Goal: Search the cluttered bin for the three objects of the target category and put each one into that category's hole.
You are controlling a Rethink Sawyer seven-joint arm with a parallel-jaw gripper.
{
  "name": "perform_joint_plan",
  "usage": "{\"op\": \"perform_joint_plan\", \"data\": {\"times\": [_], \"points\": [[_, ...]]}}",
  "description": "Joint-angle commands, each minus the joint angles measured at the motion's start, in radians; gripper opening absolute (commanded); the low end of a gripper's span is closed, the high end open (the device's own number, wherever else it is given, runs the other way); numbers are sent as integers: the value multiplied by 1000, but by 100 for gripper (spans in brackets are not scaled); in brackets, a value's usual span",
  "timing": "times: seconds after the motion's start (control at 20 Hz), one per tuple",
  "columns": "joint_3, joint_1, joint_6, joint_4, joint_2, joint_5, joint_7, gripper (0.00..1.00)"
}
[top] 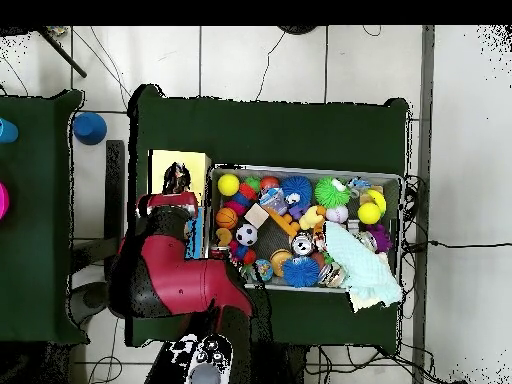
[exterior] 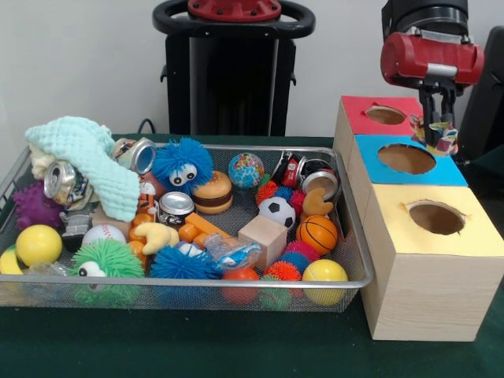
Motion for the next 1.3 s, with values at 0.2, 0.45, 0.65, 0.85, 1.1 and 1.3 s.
{"op": "perform_joint_plan", "data": {"times": [0.2,0.45,0.65,0.85,1.1,1.3], "points": [[1,-2,-102,50,56,46,209,0],[-2,-2,-133,57,60,47,208,0],[3,-12,-148,59,58,36,210,0],[2,-16,-171,63,57,31,211,0],[8,-25,-243,69,84,22,225,0],[18,-30,-276,74,100,25,234,0]]}}
